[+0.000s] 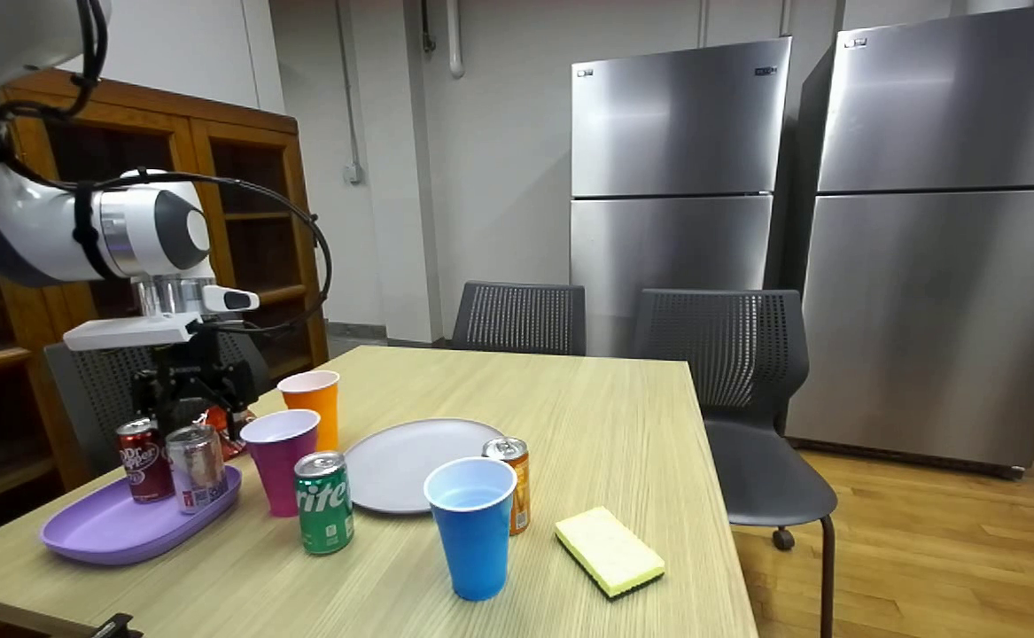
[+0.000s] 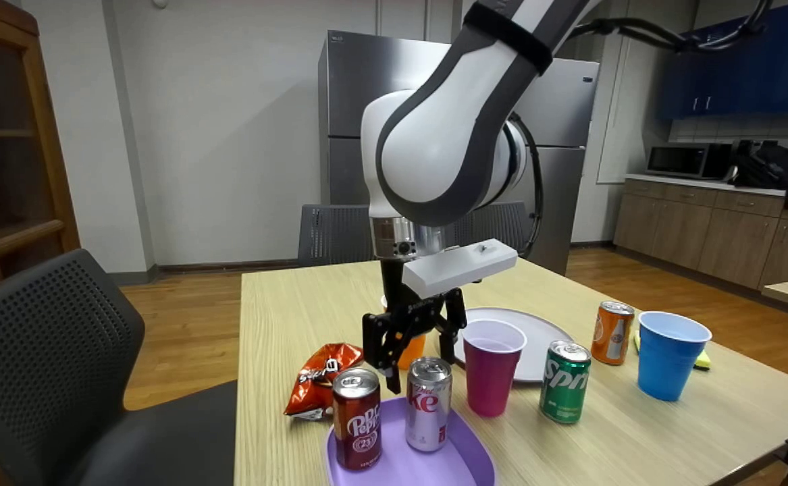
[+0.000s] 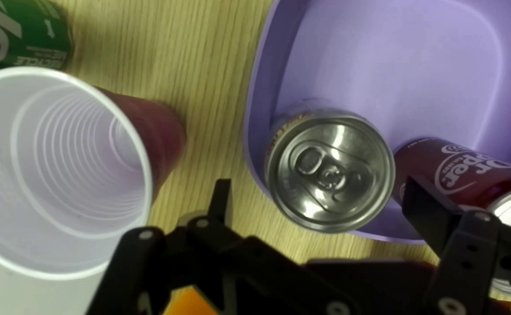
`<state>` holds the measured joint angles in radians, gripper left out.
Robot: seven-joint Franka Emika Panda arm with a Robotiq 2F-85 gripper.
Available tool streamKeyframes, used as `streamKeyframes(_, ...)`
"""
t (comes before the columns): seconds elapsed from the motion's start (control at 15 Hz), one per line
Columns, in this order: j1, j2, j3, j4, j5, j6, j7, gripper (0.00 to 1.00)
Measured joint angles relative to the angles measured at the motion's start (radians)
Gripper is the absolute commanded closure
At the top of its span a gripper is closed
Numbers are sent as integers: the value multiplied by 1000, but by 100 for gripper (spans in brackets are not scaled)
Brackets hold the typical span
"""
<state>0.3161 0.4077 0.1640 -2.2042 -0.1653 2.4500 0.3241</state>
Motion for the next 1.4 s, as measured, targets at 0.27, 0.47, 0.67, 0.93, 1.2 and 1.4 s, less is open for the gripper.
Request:
streamKeyframes(0.27,-1,-29,-5,-7,8,0,0,0)
streamKeyframes(0.47,-4,-71,-6,-25,20,0,0,0)
streamKeyframes(0.67,-14,-138,-6,-62,37,5,0,0)
streamKeyframes(0.93,-40,-259,-8,-142,58,13,0,0)
streamKeyframes(1.2,-77,-387,-19,-237,66,27,-1,0)
streamKeyframes(1.4,-114,-480,-36,-310,66,35,-16,0)
